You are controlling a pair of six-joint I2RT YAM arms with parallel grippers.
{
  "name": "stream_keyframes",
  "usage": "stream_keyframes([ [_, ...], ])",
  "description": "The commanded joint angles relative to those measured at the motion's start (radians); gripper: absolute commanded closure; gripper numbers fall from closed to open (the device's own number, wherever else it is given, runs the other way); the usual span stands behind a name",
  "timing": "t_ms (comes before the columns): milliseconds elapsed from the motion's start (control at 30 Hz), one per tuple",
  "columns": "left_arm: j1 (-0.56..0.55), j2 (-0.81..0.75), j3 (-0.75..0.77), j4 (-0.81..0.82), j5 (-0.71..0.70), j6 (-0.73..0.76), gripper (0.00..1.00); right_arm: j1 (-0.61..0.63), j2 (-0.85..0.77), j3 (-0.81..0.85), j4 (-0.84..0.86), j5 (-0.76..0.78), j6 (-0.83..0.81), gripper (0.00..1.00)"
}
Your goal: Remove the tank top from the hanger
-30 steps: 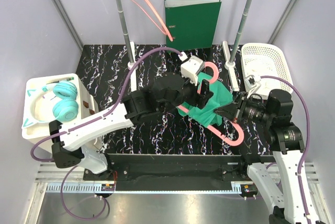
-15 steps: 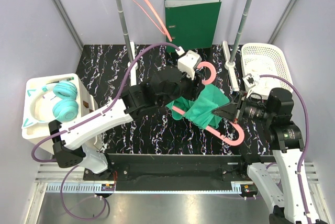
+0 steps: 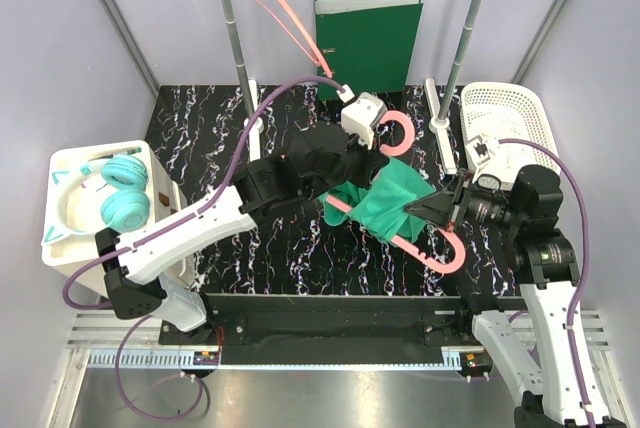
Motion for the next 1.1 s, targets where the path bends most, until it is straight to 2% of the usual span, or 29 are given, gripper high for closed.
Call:
stream_keyframes([
  [0,0.011,0.017,0.06,0.032,-0.041,0.013,1.0,0.009,-0.006,-0.01,0.08,-0.1,0.024,0.99],
  [33,0.009,0.014,0.056,0.031,-0.086,0.007,1.0,0.009,-0.004,-0.014,0.073,-0.08,0.027,0.91],
  [67,-0.003,0.0,0.045,0.032,-0.203,0.004,1.0,0.009,-0.009,-0.019,0.07,-0.035,0.03,0.7],
  [133,-0.017,-0.038,-0.002,0.042,-0.307,0.007,1.0,0.007,0.005,-0.02,0.064,-0.001,0.038,0.57],
  [167,-0.02,-0.052,-0.022,0.048,-0.38,0.004,1.0,0.009,0.014,-0.019,0.061,0.009,0.04,0.45],
  [233,-0.024,-0.096,-0.082,0.052,-0.434,-0.01,1.0,0.009,0.058,-0.008,0.019,0.049,0.024,0.34],
  [267,-0.027,-0.112,-0.102,0.06,-0.48,-0.012,1.0,0.009,0.072,0.007,0.002,0.065,0.015,0.24],
  [333,-0.035,-0.154,-0.157,0.069,-0.528,-0.024,1.0,0.009,0.107,0.026,-0.056,0.144,-0.02,0.16],
  [400,-0.037,-0.181,-0.19,0.083,-0.583,-0.031,1.0,0.009,0.121,0.056,-0.112,0.218,-0.049,0.11],
  [433,-0.04,-0.2,-0.217,0.089,-0.6,-0.032,1.0,0.009,0.135,0.068,-0.126,0.282,-0.074,0.11],
  [600,-0.04,-0.216,-0.27,0.097,-0.698,-0.019,1.0,0.051,0.204,0.148,-0.163,0.374,-0.082,0.1],
  [700,-0.038,-0.219,-0.285,0.108,-0.744,-0.012,1.0,0.192,0.269,0.205,-0.154,0.468,-0.066,0.1],
  [767,-0.034,-0.221,-0.285,0.106,-0.764,-0.009,1.0,0.271,0.293,0.268,-0.162,0.587,-0.063,0.1],
  [933,-0.027,-0.26,-0.32,0.101,-0.792,-0.01,1.0,0.352,0.339,0.329,-0.128,0.658,-0.034,0.11],
  [1067,-0.021,-0.274,-0.337,0.097,-0.798,-0.013,1.0,0.505,0.376,0.329,-0.093,0.775,-0.022,0.1],
])
